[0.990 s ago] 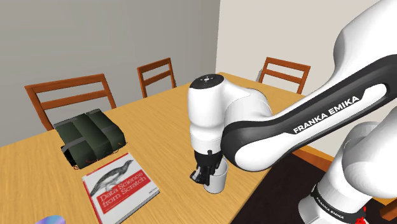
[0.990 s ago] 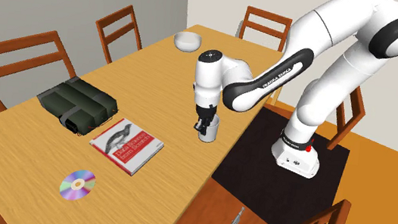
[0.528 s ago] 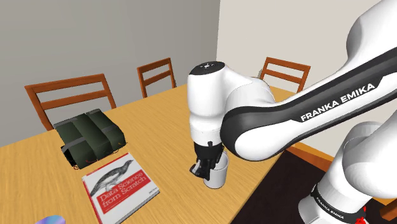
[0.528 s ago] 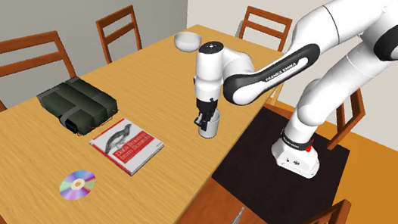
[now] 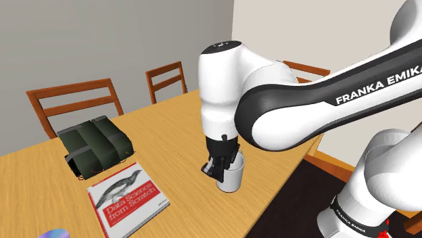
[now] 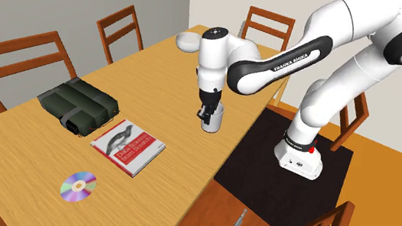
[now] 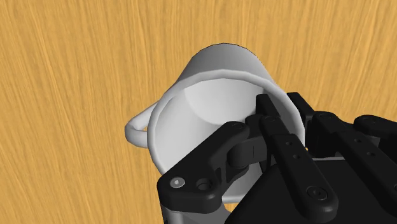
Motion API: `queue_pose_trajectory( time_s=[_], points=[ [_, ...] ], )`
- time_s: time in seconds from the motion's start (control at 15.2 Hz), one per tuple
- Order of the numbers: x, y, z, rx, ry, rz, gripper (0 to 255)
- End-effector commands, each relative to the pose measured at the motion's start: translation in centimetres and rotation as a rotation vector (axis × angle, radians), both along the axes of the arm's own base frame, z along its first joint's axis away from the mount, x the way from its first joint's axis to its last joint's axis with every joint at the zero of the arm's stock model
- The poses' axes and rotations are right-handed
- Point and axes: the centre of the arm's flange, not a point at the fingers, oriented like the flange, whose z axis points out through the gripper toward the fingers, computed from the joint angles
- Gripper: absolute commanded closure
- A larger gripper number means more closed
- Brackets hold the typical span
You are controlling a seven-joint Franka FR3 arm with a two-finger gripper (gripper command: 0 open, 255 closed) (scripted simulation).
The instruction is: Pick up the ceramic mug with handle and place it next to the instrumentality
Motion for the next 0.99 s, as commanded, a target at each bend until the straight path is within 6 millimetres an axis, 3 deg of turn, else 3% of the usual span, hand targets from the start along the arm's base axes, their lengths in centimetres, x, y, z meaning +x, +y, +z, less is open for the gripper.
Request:
queue_pose_trajectory(
  time_s=[0.0, 0.92],
  points=[
    [-0.1, 0.0, 1.0, 0.0, 0.0, 0.0, 255],
    [-0.1, 0.0, 8.4, 0.0, 0.0, 0.0, 255]
  ],
)
